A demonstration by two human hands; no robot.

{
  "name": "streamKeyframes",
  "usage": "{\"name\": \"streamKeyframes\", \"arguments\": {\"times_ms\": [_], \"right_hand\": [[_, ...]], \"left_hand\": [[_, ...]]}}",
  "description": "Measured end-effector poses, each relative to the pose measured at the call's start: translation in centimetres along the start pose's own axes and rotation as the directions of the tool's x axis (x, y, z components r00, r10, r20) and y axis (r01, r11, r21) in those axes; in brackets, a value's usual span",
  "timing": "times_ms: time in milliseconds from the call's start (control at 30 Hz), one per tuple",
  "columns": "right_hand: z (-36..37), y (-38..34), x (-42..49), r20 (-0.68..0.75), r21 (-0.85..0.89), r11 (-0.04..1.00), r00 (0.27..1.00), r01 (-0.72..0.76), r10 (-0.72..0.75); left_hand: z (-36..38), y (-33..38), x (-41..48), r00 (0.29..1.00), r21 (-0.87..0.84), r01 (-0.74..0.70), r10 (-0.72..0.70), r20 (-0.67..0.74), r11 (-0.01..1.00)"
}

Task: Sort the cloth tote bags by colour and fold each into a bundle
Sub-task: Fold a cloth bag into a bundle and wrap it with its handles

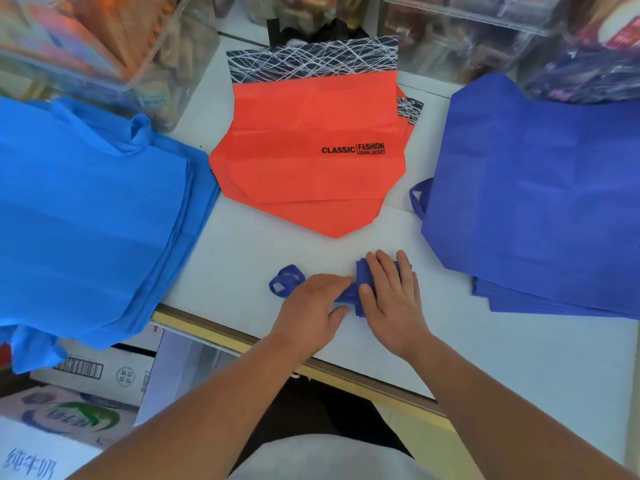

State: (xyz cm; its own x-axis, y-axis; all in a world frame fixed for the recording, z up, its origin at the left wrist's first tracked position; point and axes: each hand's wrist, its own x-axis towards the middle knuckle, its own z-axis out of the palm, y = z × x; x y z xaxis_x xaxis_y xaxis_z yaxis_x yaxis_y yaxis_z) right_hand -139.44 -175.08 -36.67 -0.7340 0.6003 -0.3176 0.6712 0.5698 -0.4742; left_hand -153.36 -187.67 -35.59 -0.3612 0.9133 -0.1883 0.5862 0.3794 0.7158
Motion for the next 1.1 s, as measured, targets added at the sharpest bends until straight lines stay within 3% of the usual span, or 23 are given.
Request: {"name": "streamKeyframes", "arguments": {"times_ms": [100, 300, 433, 567, 867, 1100], "right_hand": [[0.1, 0.3, 0.1, 0.003, -0.035, 0.999, 1.000, 0.011, -0.011], [-1.0, 1.2, 0.0, 0.148, -0.067, 0.995, 0.987, 0.073, -0.063], [-1.4, 1.0, -0.4, 0.188, -0.029, 0.998, 0.981, 0.061, -0.055], [-1.2, 0.6, -1.3, 0.206, -0.006, 1.000, 0.978, 0.016, -0.014], [-1.1, 1.7, -2.1, 0.257, 0.022, 0.999, 0.966, 0.026, -0.031], [-1.3, 1.6, -2.0, 0.276, -0.009, 1.000, 0.961, 0.020, -0.017]], "left_hand": [[-0.8, -0.5, 0.2, 1.000, 0.176, -0.003, 0.003, -0.004, 0.984], [-2.9, 0.2, 0.5, 0.987, 0.112, 0.015, -0.032, 0.157, 0.994], [-4.2, 0.8, -0.2, 0.966, 0.207, 0.013, -0.066, 0.248, 0.978], [-3.3, 1.5, -0.1, 0.971, 0.356, -0.047, -0.041, 0.236, 0.933], [2.0, 2.0, -0.9, 0.993, 0.124, 0.041, -0.055, 0.105, 0.991], [1.3, 1.9, -1.5, 0.989, 0.163, -0.149, 0.144, 0.047, 0.975]]}}
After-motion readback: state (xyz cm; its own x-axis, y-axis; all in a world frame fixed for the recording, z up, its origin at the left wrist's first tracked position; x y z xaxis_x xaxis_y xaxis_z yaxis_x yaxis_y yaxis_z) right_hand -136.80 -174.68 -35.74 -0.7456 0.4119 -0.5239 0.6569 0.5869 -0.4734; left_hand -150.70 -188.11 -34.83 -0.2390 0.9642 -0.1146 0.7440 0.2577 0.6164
